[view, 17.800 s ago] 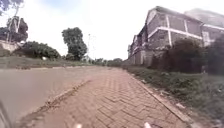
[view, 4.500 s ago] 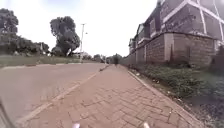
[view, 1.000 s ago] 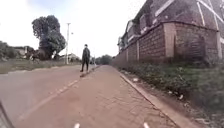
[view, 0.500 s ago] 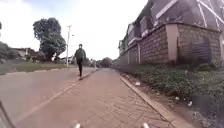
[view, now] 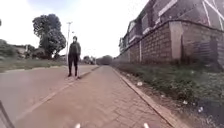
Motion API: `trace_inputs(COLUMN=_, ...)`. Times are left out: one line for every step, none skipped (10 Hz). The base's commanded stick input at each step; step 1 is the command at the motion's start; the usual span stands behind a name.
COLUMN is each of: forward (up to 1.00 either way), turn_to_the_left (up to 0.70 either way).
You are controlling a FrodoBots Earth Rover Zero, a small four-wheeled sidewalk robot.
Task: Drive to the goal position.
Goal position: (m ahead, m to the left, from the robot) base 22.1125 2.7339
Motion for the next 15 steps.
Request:
trace_inputs(forward=0.50, turn_to_the_left=0.00)
trace_inputs(forward=0.50, turn_to_the_left=0.04)
trace_inputs(forward=0.50, turn_to_the_left=0.16)
trace_inputs(forward=0.50, turn_to_the_left=0.50)
trace_inputs(forward=0.50, turn_to_the_left=0.50)
trace_inputs(forward=0.50, turn_to_the_left=0.48)
trace_inputs(forward=0.50, turn_to_the_left=0.41)
trace_inputs(forward=0.50, turn_to_the_left=0.00)
trace_inputs(forward=0.50, turn_to_the_left=0.00)
trace_inputs(forward=0.50, turn_to_the_left=0.00)
trace_inputs(forward=0.50, turn_to_the_left=0.00)
trace_inputs(forward=0.50, turn_to_the_left=0.00)
trace_inputs(forward=0.50, turn_to_the_left=0.00)
trace_inputs(forward=0.50, turn_to_the_left=0.00)
trace_inputs(forward=0.50, turn_to_the_left=0.00)
